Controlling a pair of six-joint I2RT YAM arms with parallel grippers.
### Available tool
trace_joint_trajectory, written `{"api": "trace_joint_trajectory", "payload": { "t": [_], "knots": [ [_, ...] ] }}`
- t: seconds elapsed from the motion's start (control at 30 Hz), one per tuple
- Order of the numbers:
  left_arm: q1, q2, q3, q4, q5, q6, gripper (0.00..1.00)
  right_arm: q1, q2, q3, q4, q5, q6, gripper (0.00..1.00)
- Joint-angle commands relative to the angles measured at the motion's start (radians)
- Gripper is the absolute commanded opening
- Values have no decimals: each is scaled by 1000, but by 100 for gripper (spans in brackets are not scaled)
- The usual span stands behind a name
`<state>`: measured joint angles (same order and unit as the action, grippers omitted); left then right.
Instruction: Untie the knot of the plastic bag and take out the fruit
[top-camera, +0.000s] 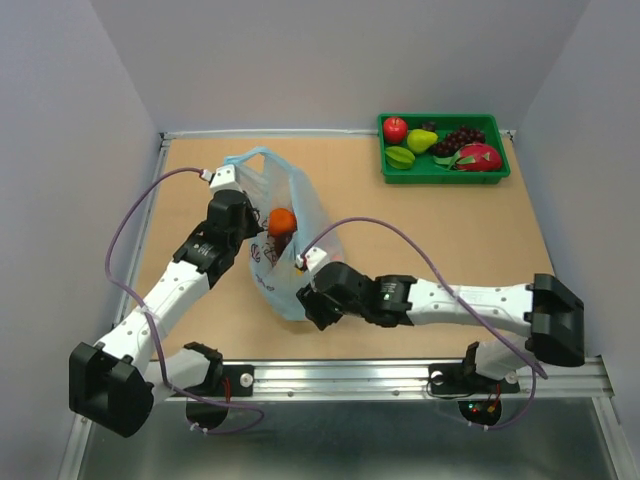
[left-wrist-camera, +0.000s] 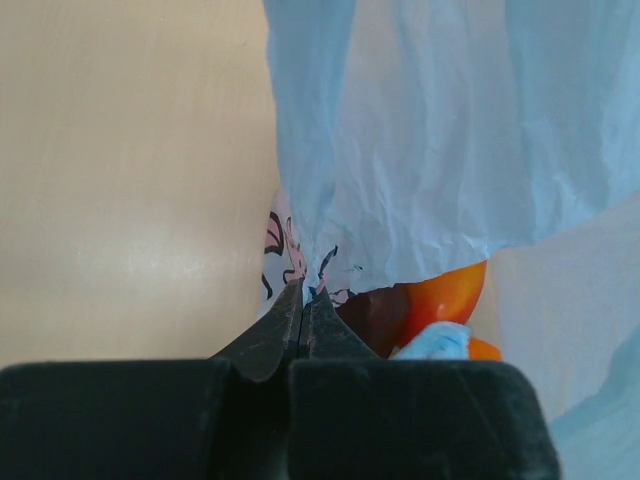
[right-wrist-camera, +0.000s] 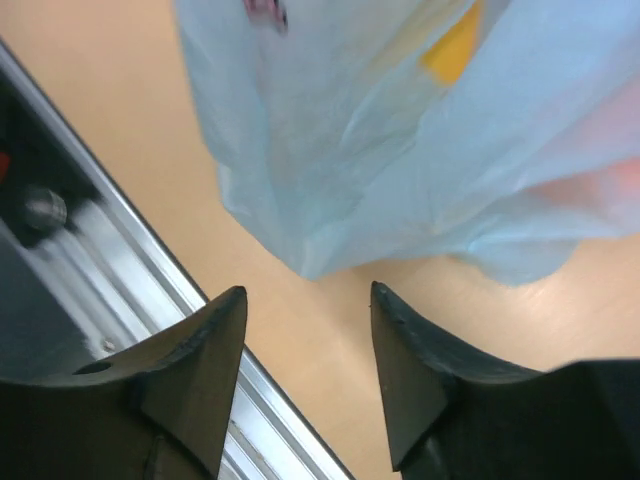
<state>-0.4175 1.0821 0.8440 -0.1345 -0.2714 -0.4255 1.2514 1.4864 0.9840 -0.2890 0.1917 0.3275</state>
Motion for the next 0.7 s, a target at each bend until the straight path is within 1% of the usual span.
{"api": "trace_joint_trajectory", "payload": {
  "t": [0.0,0.13,0.23,0.27,0.3,0.33,0.37,0.43,0.5,0.57,0.63,0.67],
  "knots": [
    [-1,-48,-19,-20,43,30,0,0,-118,169,41,103,-37,61],
    [-1,-91,-55,-22,57,45,0,2,-84,292,34,144,-102,62],
    [-1,-106,-74,-16,60,50,0,0,7,387,36,182,-151,62],
    [-1,-106,-75,-17,60,53,0,0,37,407,37,225,-175,61],
    [-1,-109,-75,-17,55,57,0,-12,96,451,39,247,-185,61],
    [-1,-111,-75,-17,52,59,0,-24,97,468,40,262,-194,61],
    [-1,-111,-75,-17,44,60,0,-38,150,501,43,279,-197,59],
    [-1,-117,-75,-19,37,62,0,-91,199,510,53,301,-186,58],
    [-1,-122,-79,-23,21,64,0,-147,238,471,56,359,-148,55],
    [-1,-126,-79,-31,-1,64,0,-177,230,409,54,414,-95,53],
    [-1,-122,-77,-36,-20,64,0,-222,190,310,57,417,-41,52],
    [-1,-120,-74,-42,-34,64,0,-239,145,192,56,417,17,52]
  ]
}}
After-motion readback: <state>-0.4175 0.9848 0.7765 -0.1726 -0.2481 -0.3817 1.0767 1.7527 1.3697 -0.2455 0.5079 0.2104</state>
